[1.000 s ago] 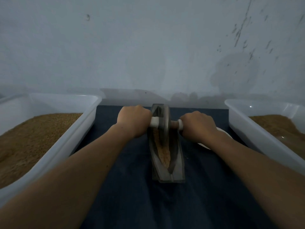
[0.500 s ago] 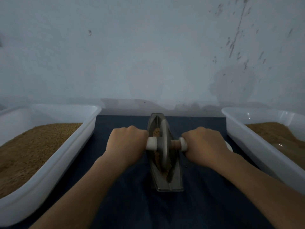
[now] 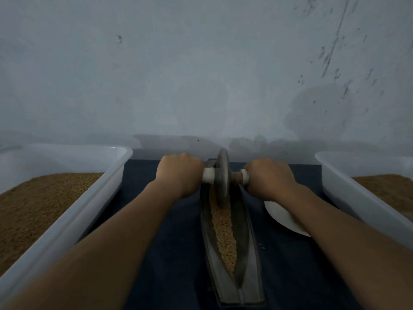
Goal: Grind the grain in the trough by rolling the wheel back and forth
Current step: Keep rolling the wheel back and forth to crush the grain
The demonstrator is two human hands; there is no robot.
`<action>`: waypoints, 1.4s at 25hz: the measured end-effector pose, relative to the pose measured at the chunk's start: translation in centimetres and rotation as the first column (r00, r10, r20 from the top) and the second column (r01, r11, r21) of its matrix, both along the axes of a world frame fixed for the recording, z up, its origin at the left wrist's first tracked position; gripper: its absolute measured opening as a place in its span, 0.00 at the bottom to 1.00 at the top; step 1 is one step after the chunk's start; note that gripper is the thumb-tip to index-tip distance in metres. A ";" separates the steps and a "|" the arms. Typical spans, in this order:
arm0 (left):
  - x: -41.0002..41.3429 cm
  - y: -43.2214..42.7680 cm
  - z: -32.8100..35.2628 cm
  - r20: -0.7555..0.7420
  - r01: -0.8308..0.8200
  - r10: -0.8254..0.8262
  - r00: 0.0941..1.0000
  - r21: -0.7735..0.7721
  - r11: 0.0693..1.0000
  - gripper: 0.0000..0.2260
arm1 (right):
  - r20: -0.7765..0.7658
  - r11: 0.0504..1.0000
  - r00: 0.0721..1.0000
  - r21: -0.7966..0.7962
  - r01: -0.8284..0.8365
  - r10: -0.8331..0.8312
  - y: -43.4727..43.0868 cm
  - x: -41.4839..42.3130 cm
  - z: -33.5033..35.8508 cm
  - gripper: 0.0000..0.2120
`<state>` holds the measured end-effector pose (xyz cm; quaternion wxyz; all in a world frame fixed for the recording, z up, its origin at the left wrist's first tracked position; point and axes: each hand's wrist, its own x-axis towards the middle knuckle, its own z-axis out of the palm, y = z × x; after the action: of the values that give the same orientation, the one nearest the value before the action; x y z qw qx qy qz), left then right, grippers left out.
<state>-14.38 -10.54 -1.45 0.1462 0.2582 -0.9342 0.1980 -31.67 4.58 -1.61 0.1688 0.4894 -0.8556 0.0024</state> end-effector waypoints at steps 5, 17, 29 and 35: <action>3.3 3.1 -0.5 0.013 0.010 -0.011 1.000 0.048 0.999 0.06 | 0.010 0.999 0.999 0.022 -0.034 0.033 3.4 2.9 -0.1 0.08; 4.4 3.7 -1.1 0.028 0.047 -0.049 0.998 0.060 0.997 0.06 | 0.035 0.999 0.999 0.047 -0.014 0.013 5.1 4.1 -0.1 0.09; 5.9 5.3 -1.0 0.009 0.034 -0.035 0.999 0.061 0.998 0.05 | -0.010 0.998 0.998 0.028 -0.060 0.060 6.5 5.0 0.0 0.11; 7.7 7.3 -0.7 0.027 0.064 -0.063 0.998 -0.024 0.998 0.07 | 0.009 0.999 1.000 0.031 -0.019 0.019 9.7 7.1 0.0 0.11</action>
<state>-6.67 -3.23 -2.20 0.1437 0.2238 -0.9412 0.2083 -24.54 14.30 -1.63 0.1576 0.5002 -0.8514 -0.0073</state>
